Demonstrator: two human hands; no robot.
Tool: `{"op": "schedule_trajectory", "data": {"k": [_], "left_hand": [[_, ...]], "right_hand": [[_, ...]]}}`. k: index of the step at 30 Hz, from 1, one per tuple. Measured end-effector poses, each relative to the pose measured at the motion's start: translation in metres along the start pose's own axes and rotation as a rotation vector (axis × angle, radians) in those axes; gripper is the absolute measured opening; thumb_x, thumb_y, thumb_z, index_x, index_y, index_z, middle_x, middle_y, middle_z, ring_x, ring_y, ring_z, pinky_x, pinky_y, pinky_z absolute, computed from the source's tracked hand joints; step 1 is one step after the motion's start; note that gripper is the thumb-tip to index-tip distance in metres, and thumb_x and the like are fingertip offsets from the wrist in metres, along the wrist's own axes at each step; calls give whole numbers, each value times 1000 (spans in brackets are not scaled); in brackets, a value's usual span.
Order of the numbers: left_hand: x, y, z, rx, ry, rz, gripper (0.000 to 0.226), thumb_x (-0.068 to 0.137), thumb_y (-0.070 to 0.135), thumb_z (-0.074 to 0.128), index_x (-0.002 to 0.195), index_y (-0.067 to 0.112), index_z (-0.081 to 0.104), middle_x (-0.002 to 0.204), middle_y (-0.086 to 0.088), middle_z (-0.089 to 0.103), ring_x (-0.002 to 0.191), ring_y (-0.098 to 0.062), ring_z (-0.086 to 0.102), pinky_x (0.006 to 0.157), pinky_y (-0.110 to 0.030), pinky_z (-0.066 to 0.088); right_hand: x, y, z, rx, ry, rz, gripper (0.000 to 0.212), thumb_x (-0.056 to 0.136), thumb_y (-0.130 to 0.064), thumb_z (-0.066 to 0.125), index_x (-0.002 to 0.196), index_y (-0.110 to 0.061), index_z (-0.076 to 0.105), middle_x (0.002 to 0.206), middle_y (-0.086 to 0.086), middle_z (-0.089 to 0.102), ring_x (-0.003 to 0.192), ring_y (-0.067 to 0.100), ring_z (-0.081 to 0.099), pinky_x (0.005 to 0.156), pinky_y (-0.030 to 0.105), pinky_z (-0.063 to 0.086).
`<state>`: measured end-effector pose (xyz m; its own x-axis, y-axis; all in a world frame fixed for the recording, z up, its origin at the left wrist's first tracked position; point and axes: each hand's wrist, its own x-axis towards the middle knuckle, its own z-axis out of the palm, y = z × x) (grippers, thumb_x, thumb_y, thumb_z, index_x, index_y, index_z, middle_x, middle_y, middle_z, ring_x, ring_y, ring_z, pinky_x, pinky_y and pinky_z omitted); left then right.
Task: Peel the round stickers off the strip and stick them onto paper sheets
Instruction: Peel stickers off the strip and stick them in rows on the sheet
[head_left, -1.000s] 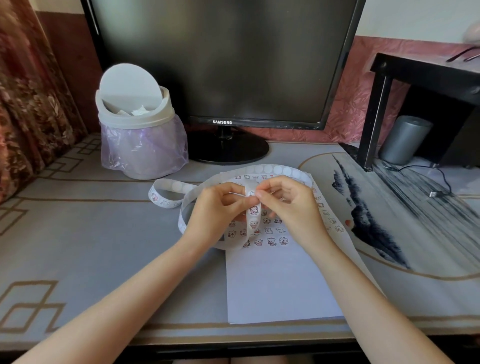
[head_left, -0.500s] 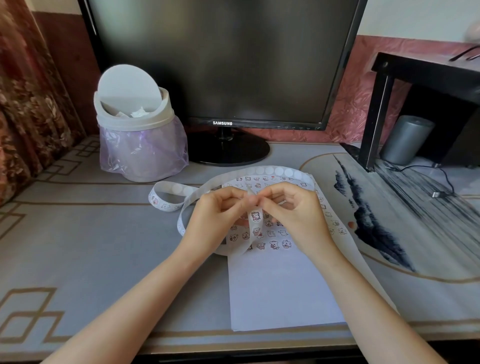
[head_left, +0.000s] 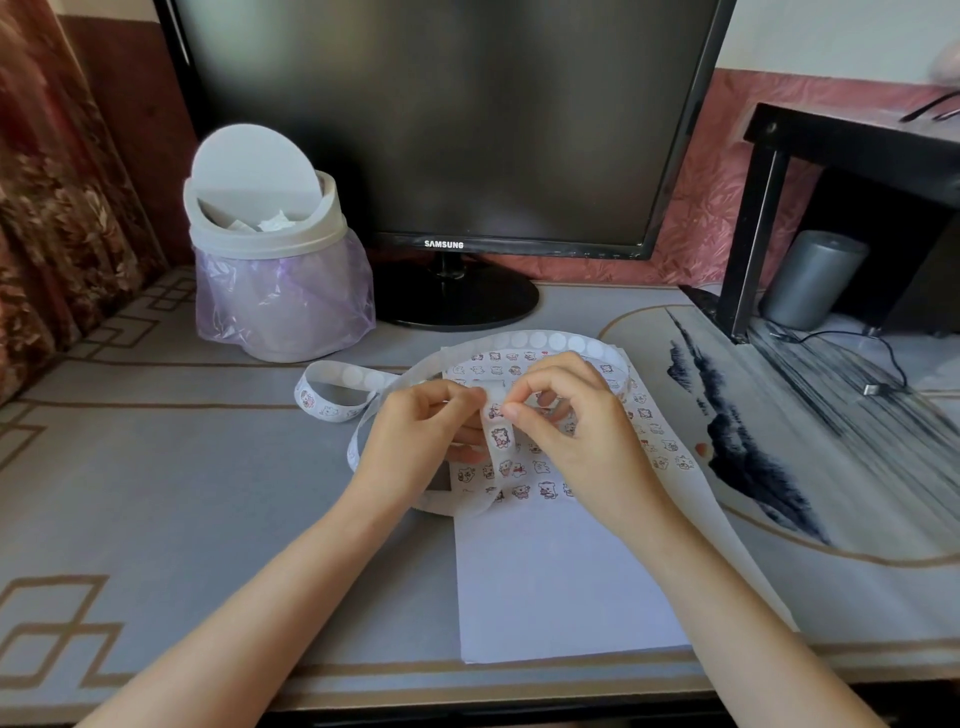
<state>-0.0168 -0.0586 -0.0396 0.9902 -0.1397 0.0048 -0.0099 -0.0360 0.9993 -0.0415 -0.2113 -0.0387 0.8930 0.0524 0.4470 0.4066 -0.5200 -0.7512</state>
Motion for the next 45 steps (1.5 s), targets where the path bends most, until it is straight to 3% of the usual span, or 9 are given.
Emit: {"op": "schedule_trajectory", "data": {"k": [3,7,11,17,23,28,36,45], "left_hand": [[0,-2,-3,90,2,18,22,94,12,55,79,1,66,70,-5,69,58,-6,65,55,-18,53],[-1,-9,-6,385,32,107,24,92,17,56,70,14,66,60,7,69,56,-3,64,67,-21,56],[-2,-12,-6,454,13,109,22,92,22,57,73,16,67,61,11,70,61,-5,66,74,-29,56],[-2,-11,-5,476,18,113,22,92,20,57,72,18,67,60,13,69,57,-1,63,69,-19,52],[-1,-13,-7,455,3,110,21,92,18,57,75,12,68,65,4,72,64,-8,67,77,-30,55],[-2,-13,-7,445,-1,101,21,92,18,57,75,13,68,66,3,72,67,-11,69,80,-35,56],[-2,-13,-7,441,-1,91,21,92,17,57,75,13,68,67,3,72,67,-12,69,80,-36,56],[-3,-12,-7,440,-6,88,20,92,16,57,75,13,68,66,3,72,65,-11,68,79,-35,57]], "right_hand": [[-1,-10,-9,207,9,109,8,85,-11,67,81,-17,66,85,-10,62,79,7,57,75,18,44],[-3,-6,-41,266,-27,353,4,83,-12,68,80,-11,68,64,-5,63,52,4,50,54,17,41],[-15,9,-64,188,-83,460,3,82,-12,70,79,-11,69,63,-5,61,50,5,46,49,17,36],[-25,15,-67,159,-140,545,3,82,-10,70,80,-8,69,56,-3,61,43,7,41,47,14,34],[-22,15,-69,140,-160,608,3,81,-8,70,79,-8,68,52,-4,59,40,6,38,44,13,31],[-23,18,-70,116,-191,641,3,80,-10,71,79,-8,69,55,0,60,43,10,37,51,21,32],[-26,21,-71,131,-129,537,5,81,-15,71,76,-15,70,72,-2,68,53,4,48,43,9,32],[-25,22,-73,121,-133,500,6,82,-15,71,76,-15,69,77,5,69,55,9,50,43,9,33]]}}
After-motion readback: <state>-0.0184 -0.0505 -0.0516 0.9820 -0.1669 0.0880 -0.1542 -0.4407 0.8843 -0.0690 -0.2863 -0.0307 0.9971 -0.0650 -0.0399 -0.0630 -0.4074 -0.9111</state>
